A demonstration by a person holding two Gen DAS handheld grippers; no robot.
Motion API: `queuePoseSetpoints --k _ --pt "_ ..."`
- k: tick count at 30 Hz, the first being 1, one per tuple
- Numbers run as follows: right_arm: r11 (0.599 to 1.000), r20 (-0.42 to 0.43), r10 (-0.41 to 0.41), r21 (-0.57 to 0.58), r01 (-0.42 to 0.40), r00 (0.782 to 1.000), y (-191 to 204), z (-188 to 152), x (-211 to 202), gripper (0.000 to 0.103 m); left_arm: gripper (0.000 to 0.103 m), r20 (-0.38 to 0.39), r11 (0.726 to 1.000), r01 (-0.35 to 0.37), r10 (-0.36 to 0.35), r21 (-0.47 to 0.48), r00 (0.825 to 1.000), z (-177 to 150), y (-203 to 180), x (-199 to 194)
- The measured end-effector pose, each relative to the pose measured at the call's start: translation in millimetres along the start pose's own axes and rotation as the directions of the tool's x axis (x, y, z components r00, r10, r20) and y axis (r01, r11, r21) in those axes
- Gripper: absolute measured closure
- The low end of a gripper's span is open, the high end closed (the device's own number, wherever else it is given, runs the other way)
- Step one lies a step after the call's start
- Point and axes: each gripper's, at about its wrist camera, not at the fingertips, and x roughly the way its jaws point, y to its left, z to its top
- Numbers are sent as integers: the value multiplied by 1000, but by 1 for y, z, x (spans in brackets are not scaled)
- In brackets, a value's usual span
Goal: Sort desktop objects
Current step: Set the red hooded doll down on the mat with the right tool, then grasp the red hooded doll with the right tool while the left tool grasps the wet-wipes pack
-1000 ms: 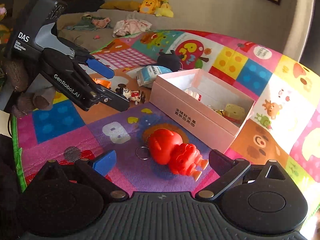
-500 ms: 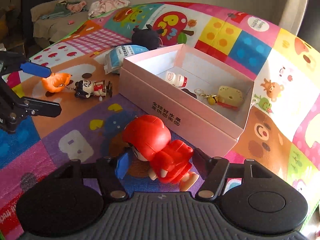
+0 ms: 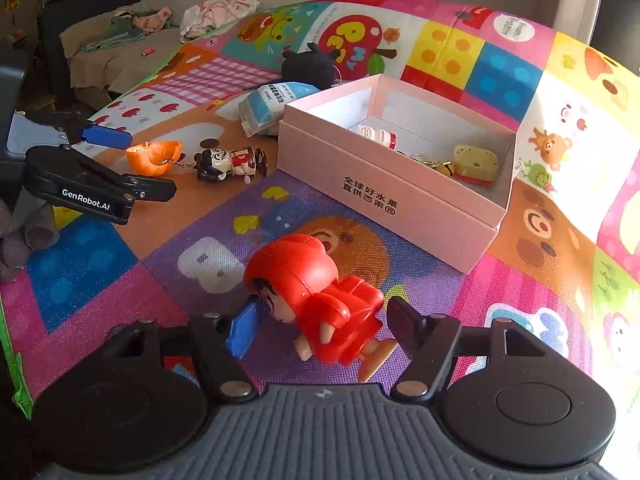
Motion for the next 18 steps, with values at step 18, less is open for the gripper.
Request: queuePoseSetpoints --k 18 --pt "999 68 -36 12 35 997 2 4 6 19 8 37 984 32 -39 174 999 104 5 81"
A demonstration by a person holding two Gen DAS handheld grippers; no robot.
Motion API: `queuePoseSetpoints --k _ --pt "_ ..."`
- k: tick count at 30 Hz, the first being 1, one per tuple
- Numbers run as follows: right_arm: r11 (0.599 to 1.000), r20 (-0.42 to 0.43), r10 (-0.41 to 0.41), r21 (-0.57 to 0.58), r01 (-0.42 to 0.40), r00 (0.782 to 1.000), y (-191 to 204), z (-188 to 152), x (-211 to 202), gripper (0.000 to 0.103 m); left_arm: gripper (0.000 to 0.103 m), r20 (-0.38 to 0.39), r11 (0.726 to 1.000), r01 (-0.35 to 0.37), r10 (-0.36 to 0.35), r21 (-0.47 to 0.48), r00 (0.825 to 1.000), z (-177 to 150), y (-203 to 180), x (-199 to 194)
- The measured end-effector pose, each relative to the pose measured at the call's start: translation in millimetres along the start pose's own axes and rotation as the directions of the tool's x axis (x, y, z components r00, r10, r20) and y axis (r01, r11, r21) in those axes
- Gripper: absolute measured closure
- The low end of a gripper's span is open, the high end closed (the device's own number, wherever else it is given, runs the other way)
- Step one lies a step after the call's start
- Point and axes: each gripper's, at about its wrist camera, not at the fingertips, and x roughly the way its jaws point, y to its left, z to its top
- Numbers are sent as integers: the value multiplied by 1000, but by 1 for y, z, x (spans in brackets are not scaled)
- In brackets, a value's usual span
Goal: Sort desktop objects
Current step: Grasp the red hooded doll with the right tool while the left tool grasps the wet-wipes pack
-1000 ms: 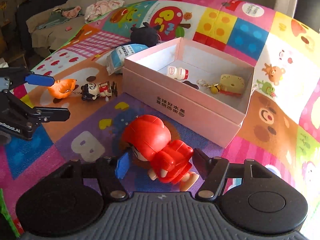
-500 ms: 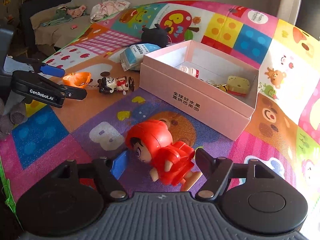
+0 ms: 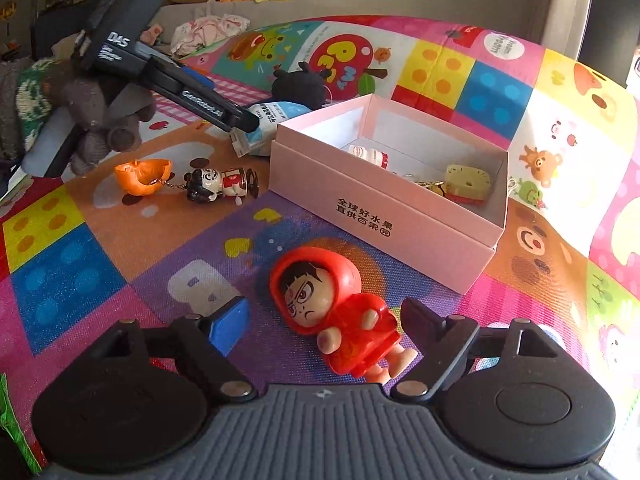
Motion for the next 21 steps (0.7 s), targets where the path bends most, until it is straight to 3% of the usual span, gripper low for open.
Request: queuePoseSetpoints --k 4,6,7,10,14,18,19,20,21 --pt "1000 -9 2 -7 -3 1000 -2 5 8 19 12 -59 998 -4 8 68 998 12 -12 40" --pt "1000 -21 11 -19 -12 1000 -2 6 13 20 20 -78 998 3 1 56 997 13 -12 50" --pt "1000 -26 17 -26 -18 1000 -1 5 15 21 29 -85 999 6 -1 54 996 13 -11 52" --pt "999 -31 20 -37 -22 999 1 5 19 23 36 -71 998 2 2 65 998 8 -12 48" --pt "1000 -28 19 -18 -20 999 0 4 21 23 44 -37 999 -29 29 20 999 2 -3 23" --pt "1000 -31 24 13 -23 999 -2 -4 22 23 49 20 998 6 -5 -62 1000 -12 12 -27" --pt "1000 -29 25 15 -24 999 -2 -5 22 23 55 33 997 7 -5 -73 999 -16 13 -40" --pt "1000 -29 24 16 -23 999 -3 -5 21 23 70 44 996 14 -11 -86 999 -19 14 -53" --pt "1000 -28 20 16 -20 999 -2 -6 20 23 74 52 995 31 -26 -99 998 -23 14 -65"
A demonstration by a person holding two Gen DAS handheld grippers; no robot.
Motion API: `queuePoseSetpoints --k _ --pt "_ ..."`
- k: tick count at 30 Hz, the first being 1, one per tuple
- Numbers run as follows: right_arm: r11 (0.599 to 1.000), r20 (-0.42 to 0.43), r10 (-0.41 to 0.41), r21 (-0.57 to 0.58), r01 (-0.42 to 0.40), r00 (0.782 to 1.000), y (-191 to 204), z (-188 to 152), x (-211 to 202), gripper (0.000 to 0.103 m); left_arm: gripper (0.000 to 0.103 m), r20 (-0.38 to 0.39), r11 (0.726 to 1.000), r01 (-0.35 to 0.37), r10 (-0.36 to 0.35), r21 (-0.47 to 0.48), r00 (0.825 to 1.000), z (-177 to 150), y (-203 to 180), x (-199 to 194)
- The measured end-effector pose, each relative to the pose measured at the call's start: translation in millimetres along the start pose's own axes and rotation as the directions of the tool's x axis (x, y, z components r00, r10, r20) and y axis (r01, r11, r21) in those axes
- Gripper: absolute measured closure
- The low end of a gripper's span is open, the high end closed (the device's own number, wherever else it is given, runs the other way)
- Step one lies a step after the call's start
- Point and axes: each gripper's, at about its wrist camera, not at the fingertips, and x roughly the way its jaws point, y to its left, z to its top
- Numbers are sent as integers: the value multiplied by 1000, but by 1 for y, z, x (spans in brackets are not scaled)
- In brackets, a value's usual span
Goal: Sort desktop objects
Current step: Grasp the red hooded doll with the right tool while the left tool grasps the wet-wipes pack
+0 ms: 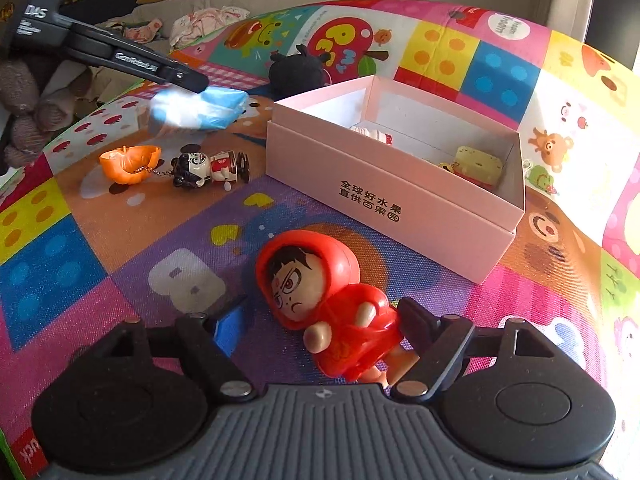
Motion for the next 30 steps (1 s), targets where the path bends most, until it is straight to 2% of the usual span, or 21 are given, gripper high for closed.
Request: queuePoseSetpoints --k 3,6,7,8,10,11,14,17,19,21,26,30 --pt "1000 5 -9 -16 9 1000 2 0 -1 23 75 28 997 72 -72 -23 997 -9 -6 -33" --pt "999 5 -11 -29 12 1000 4 2 -1 23 70 34 993 120 -120 10 992 -19 -19 -50" --pt "999 5 -14 -38 14 1000 5 3 -2 23 66 31 993 116 -117 26 993 -23 -23 -51" --pt "999 5 -17 -48 17 1000 5 4 -2 23 53 23 994 105 -106 30 994 -24 -24 -50" --pt "998 7 -21 -61 21 1000 6 5 -3 23 36 4 998 59 -59 20 998 -24 -20 -39" --pt "998 9 -22 -64 22 1000 7 5 -4 23 30 -9 1000 27 -27 16 1000 -24 -17 -31" --pt "998 3 -12 -62 12 1000 7 7 -3 23 21 -76 1000 -30 30 6 997 -21 -5 1" --pt "997 -12 -7 -72 6 1000 8 10 0 23 19 -160 1000 -24 24 6 987 -19 1 34" --pt "998 -27 -5 -70 3 1000 7 12 2 30 19 -200 999 -30 32 14 979 -19 3 51" --pt "998 -44 10 -63 -13 999 5 14 3 32 19 -223 1000 -18 21 16 975 -20 4 59" --pt "998 -67 56 -21 -58 996 3 15 -3 35 25 -233 999 1 8 39 972 -21 -1 62" --pt "997 -90 71 -2 -72 993 5 15 -6 45 25 -230 998 -2 16 60 973 -21 -8 59"
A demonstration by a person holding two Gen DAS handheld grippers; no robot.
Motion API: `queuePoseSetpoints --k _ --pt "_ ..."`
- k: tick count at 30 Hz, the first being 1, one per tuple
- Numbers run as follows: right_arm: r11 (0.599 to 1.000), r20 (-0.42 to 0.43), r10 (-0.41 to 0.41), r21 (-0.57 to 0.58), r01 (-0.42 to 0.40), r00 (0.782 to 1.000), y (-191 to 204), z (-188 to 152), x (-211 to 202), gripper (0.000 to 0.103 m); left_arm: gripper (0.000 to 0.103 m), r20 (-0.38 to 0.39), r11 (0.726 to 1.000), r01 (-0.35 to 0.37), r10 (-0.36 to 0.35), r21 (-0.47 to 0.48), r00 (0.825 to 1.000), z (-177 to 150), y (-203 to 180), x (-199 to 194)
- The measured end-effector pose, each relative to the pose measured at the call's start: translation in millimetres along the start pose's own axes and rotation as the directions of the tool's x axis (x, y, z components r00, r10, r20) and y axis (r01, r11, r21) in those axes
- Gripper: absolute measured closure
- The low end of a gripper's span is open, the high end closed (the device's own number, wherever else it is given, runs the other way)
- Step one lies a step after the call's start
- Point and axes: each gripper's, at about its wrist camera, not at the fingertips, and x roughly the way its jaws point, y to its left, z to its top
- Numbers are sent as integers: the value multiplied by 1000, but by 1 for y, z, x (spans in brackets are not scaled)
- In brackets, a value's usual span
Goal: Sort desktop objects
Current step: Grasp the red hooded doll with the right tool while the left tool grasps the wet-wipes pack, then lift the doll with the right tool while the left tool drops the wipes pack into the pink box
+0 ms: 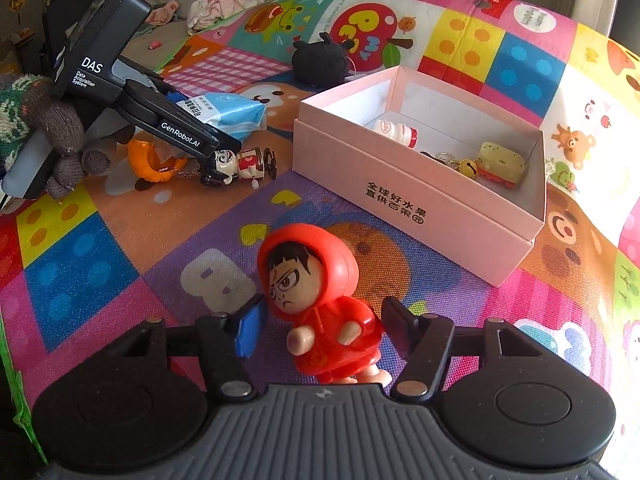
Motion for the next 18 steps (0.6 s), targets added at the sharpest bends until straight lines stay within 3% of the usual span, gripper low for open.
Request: queuePoseSetpoints --k 1,5,10,15,18 --pt "1000 -5 -1 7 1 1000 0 0 0 54 25 -1 1000 5 -5 7 1000 1 -3 -1" --pt "1000 -11 -14 22 14 1000 1 -1 -1 54 31 26 998 -5 4 65 1000 1 -18 -4" --pt "997 7 -30 -66 30 1000 11 4 7 51 38 40 996 -18 15 83 999 2 -25 -5" --pt "996 0 -40 -76 40 999 9 17 24 48 37 32 997 -5 3 81 999 -1 -25 -8" --pt "998 -14 -25 -62 24 1000 7 24 29 55 34 22 998 4 -5 57 1000 2 -22 -5"
